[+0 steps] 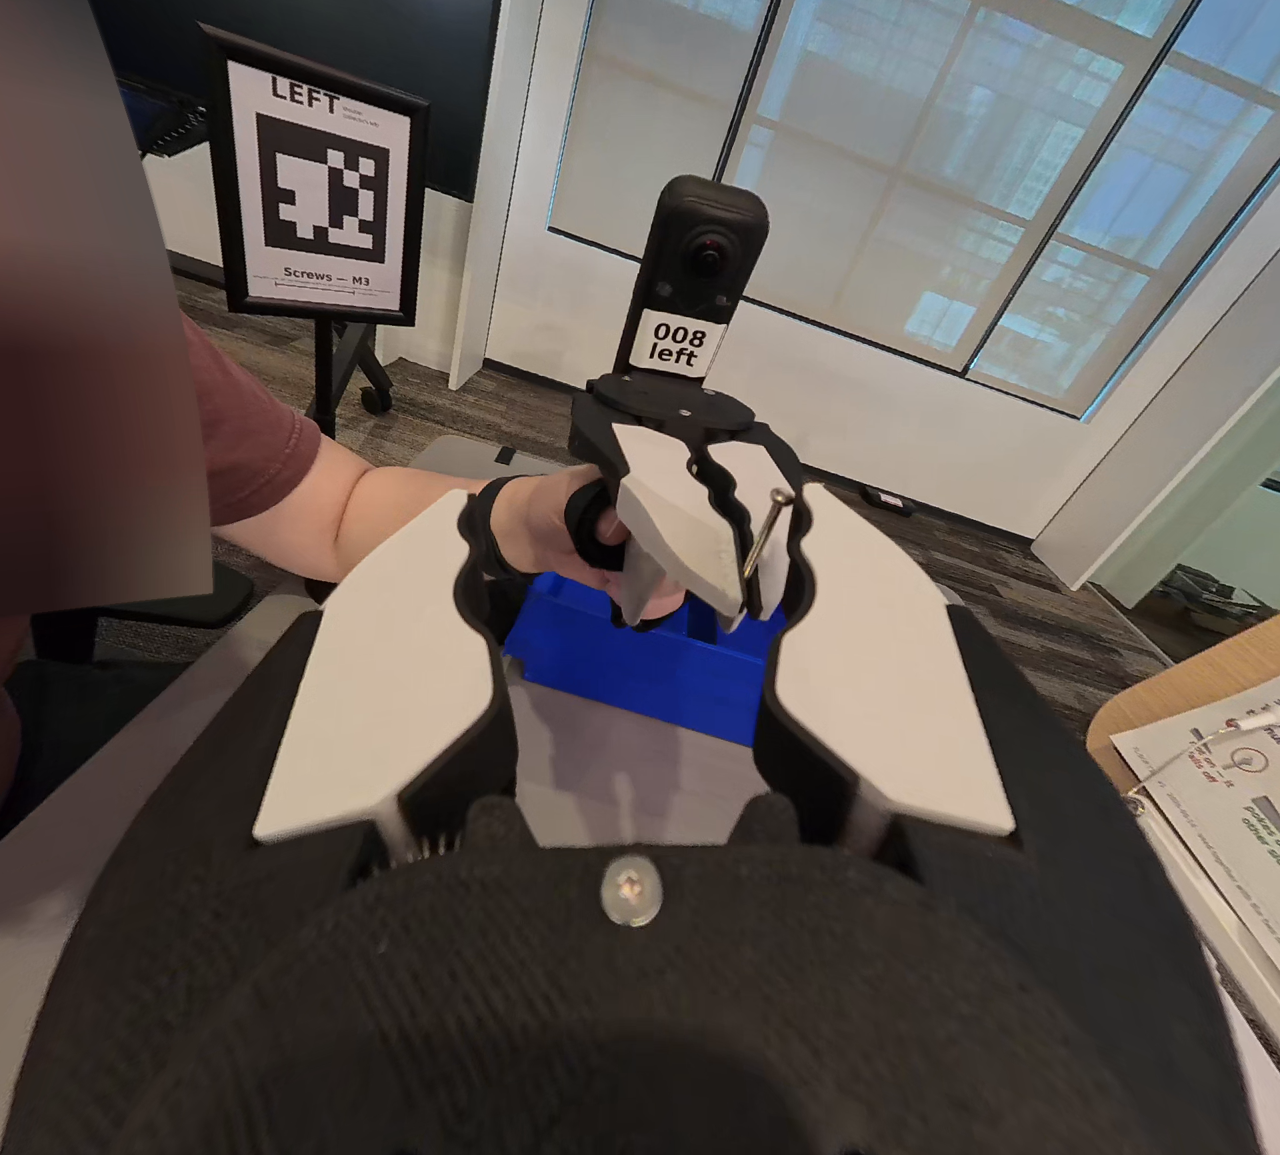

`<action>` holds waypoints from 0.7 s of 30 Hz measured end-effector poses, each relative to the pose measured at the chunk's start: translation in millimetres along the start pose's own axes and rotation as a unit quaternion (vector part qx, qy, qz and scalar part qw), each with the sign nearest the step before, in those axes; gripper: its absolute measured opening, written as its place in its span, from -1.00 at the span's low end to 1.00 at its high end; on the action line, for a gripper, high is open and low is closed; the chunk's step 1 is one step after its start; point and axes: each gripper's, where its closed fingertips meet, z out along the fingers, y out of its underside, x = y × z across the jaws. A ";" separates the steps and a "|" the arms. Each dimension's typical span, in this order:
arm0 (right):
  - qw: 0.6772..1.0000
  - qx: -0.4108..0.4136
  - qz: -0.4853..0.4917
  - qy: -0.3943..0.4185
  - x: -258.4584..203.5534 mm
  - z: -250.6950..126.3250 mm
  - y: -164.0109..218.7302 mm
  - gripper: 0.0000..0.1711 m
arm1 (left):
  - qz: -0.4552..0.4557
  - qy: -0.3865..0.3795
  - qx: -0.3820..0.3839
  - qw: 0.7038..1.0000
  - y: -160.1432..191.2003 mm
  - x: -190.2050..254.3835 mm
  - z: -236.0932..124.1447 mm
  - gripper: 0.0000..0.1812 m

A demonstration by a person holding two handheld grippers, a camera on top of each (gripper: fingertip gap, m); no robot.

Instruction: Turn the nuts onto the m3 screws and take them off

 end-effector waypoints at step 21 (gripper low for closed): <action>1.000 0.021 0.017 -0.007 -4.7 9.1 -2.8 0.06 | 0.001 0.019 0.004 1.000 3.0 11.0 8.0 -0.98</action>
